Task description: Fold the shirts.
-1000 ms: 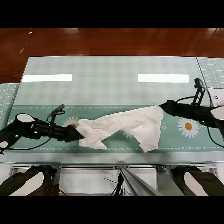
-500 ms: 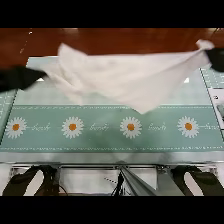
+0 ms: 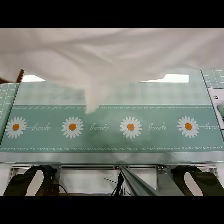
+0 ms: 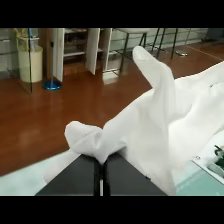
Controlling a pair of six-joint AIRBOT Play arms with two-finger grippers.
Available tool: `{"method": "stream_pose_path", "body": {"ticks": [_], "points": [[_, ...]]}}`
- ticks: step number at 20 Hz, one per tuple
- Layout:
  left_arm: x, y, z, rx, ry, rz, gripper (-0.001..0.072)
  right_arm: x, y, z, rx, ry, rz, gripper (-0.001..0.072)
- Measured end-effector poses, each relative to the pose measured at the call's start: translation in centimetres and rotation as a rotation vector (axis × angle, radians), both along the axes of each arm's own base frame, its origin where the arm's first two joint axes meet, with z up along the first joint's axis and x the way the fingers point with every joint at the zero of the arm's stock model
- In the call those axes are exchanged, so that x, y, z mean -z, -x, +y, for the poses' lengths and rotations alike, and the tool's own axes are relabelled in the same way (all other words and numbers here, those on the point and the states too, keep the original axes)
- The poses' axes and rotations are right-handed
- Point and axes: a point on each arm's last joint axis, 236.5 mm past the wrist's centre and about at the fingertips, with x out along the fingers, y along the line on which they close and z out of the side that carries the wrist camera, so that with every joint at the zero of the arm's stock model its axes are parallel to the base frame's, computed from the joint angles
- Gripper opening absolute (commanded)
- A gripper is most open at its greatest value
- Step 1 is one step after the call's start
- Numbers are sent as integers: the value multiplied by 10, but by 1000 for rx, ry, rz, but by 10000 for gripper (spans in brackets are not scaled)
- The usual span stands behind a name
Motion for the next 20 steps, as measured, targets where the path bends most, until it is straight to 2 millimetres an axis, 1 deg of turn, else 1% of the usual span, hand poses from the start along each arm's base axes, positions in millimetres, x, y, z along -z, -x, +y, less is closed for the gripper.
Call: {"method": "stream_pose_path", "body": {"ticks": [1,3,4,5,7,8,9,11,12,13,14,15,16,17,19,20], "points": [[4,5,-2,8,-10,21,21,-14,11,0,6,5,-37,35],[20,11,-4,14,-35,93,21,-38,33,-4,32,4,-102,35],[29,12,-3,13,-43,139,21,-48,41,-8,53,1,-128,35],[38,14,-4,17,-47,183,21,-53,45,-12,75,1,-143,35],[61,14,-3,26,-51,286,21,-54,40,-21,112,3,-133,35],[73,12,-1,28,-44,340,21,-49,29,-23,117,2,-105,35],[87,9,0,32,-37,394,21,-38,10,-24,113,-1,-52,35],[119,1,3,43,-10,517,21,-10,-36,-23,85,-10,68,35],[138,-4,5,49,4,582,21,9,-66,-19,53,-20,137,35],[159,-9,6,56,19,647,21,30,-95,-15,19,-33,207,35],[185,-15,8,66,35,724,21,58,-128,-12,-11,-45,295,35],[212,-20,10,74,54,796,21,91,-159,-10,-33,-53,391,35],[242,-25,11,80,81,870,21,122,-186,-8,-56,-64,476,35],[272,-28,12,83,109,941,21,161,-211,-5,-80,-77,577,35],[335,-32,13,69,177,1075,21,239,-249,-4,-109,-94,780,36],[367,-30,12,58,211,1139,21,272,-262,-2,-123,-117,864,36]]}}
